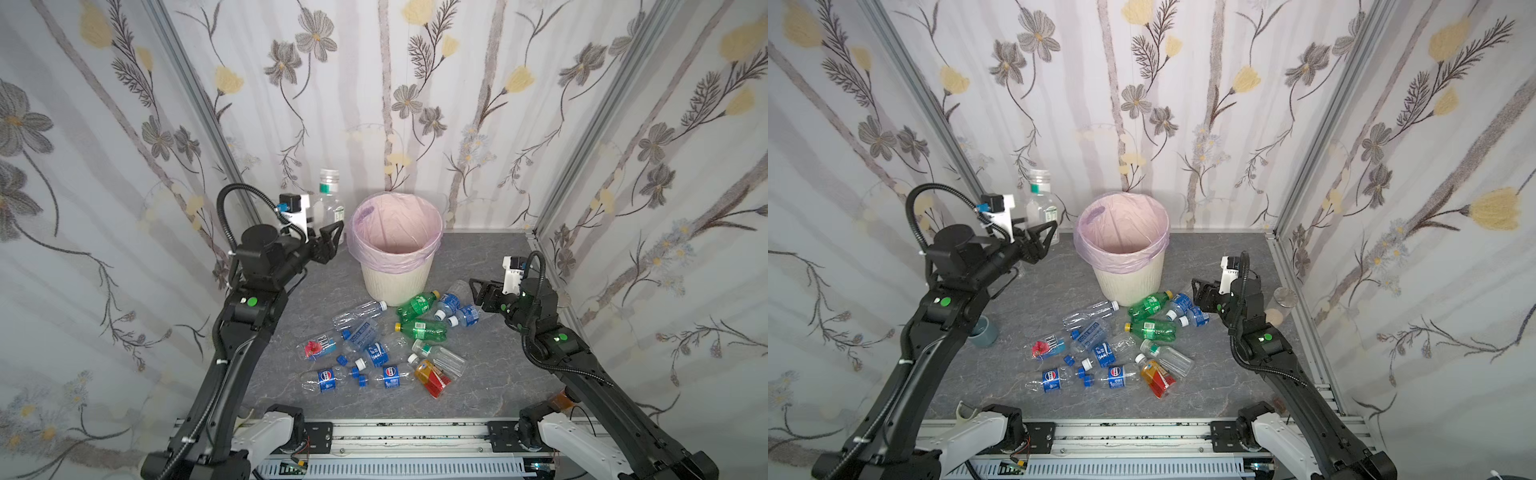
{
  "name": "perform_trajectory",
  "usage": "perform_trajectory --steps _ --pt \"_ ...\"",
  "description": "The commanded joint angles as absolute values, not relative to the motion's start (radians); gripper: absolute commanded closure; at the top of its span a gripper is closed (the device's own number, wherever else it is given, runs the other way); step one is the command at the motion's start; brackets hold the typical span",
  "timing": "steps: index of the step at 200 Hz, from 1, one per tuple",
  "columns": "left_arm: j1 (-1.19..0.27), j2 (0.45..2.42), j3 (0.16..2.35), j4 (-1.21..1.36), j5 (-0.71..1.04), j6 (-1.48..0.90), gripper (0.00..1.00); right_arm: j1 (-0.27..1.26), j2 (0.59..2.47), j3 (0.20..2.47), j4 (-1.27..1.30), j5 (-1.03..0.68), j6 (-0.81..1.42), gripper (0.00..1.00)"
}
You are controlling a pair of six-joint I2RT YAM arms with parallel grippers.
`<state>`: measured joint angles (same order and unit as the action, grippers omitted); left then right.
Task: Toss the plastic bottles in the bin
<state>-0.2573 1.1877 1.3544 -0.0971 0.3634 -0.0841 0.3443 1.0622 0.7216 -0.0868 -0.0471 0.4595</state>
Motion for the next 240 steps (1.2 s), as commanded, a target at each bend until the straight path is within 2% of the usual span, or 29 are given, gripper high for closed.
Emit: perform_trajectory --steps 1,9,14,78,120,166,240 --pt "-0.339 1.361 1.500 -0.024 0.346 -0.080 0.16 0.345 1.075 0.716 -0.061 -0.017 0.502 0.27" --pt "-0.353 1.410 1.544 -0.037 0.341 -0.090 0.03 0.346 1.080 0.716 -0.067 -0.012 0.512 0.27" --pt "-0.359 1.426 1.554 -0.038 0.337 -0.089 0.00 0.346 1.081 0.716 -0.074 -0.009 0.516 0.27" --pt "-0.354 1.276 1.397 -0.040 0.120 -0.047 0.00 0.341 1.102 0.699 -0.126 0.039 0.530 0.22" --pt "-0.315 1.130 1.234 -0.066 0.102 -0.059 0.00 0.319 1.172 0.697 -0.185 0.078 0.611 0.21" --pt "-0.263 1.014 1.106 -0.137 0.077 -0.076 0.00 0.290 1.242 0.658 -0.198 0.080 0.638 0.15" --pt "-0.247 0.912 0.968 -0.199 0.034 -0.077 0.00 0.244 1.458 0.636 -0.075 0.011 0.636 0.19"
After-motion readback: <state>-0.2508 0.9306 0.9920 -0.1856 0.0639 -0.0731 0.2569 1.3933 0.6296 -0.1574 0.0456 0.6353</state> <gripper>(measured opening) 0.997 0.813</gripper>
